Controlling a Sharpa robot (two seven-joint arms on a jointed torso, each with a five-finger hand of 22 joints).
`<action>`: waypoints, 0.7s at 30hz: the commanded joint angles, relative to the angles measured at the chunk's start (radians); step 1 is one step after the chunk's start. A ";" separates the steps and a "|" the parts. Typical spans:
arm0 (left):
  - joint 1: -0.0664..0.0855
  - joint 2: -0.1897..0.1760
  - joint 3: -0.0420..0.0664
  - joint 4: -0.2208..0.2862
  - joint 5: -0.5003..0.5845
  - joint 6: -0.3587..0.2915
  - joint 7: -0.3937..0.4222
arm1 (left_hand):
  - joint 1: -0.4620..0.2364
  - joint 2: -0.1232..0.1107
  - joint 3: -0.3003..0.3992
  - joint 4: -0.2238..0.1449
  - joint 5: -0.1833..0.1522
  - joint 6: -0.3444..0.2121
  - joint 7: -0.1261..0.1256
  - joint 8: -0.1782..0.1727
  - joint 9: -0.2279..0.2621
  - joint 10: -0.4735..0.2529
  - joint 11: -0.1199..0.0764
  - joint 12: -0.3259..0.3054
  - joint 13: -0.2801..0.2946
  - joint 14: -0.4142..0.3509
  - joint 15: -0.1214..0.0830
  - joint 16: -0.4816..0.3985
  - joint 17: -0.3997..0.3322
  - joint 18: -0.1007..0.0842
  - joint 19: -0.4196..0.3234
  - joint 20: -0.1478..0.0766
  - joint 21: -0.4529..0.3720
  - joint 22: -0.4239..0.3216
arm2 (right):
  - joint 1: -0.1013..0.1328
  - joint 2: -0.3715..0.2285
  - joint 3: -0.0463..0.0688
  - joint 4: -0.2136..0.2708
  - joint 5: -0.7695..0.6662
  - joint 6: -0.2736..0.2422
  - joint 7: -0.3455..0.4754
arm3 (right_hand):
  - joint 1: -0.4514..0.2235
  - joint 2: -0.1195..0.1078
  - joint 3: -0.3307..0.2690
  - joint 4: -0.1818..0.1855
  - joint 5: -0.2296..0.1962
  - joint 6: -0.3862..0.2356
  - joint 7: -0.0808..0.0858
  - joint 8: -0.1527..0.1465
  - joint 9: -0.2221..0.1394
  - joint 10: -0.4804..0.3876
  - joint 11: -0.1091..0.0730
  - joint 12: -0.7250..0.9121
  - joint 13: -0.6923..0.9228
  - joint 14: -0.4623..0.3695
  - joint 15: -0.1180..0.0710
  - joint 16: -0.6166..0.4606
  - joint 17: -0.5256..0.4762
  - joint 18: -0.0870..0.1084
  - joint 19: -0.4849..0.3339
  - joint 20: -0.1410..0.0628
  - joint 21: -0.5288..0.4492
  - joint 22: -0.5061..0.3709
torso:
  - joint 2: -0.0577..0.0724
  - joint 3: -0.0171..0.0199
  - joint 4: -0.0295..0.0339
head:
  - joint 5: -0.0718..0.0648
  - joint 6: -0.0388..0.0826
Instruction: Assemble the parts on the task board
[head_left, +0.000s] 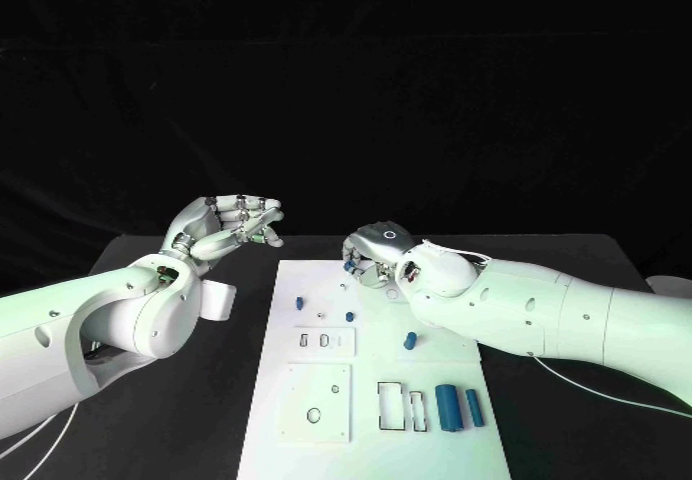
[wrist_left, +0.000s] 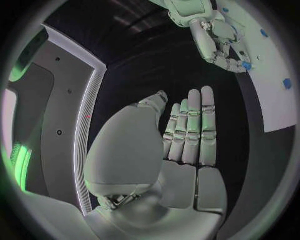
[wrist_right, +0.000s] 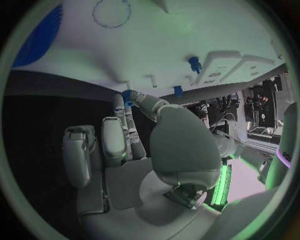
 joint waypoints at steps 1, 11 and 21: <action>0.002 -0.001 0.001 0.000 0.003 0.014 0.004 | -0.003 0.002 0.004 0.000 -0.005 -0.006 0.001 -0.006 0.001 -0.002 0.007 -0.007 0.001 -0.008 -0.002 0.004 0.001 0.000 -0.007 -0.003 0.004 0.001 | -0.005 -0.005 -0.003 0.002 -0.004 0.040 0.004 | -0.011 0.000 0.001 0.006 -0.002 0.003 -0.006 0.028 0.077 -0.005 0.005 -0.005 0.001 0.014 -0.005 0.005 0.000 -0.007 0.045 -0.002 0.001 0.170 | 0.000 0.0005 -0.0020 | 0.003 -0.003; 0.002 -0.001 0.001 -0.003 0.004 0.014 0.004 | -0.002 0.002 0.005 0.000 -0.005 -0.007 0.001 -0.007 0.002 -0.002 0.008 -0.008 0.001 -0.009 -0.002 0.004 0.002 0.000 -0.008 -0.003 0.005 0.002 | -0.005 -0.008 -0.004 0.002 -0.004 0.033 0.001 | -0.013 -0.001 0.001 0.008 -0.002 0.003 -0.006 0.029 0.079 -0.004 0.004 -0.005 0.002 0.013 -0.005 0.006 0.000 -0.007 0.045 -0.001 0.001 0.171 | 0.000 0.0019 -0.0009 | 0.004 -0.003; 0.002 -0.002 0.001 -0.005 0.006 0.015 0.003 | -0.002 0.002 0.005 0.000 -0.005 -0.007 0.001 -0.007 0.002 -0.002 0.008 -0.008 0.001 -0.009 -0.002 0.004 0.002 0.000 -0.008 -0.003 0.005 0.002 | -0.005 -0.007 -0.003 0.006 -0.005 0.021 0.003 | -0.018 -0.003 0.000 0.013 -0.010 0.000 -0.007 0.030 0.084 -0.004 0.004 -0.007 0.003 0.012 -0.005 0.006 -0.002 -0.007 0.045 -0.001 0.001 0.171 | 0.001 0.0009 -0.0015 | 0.005 -0.003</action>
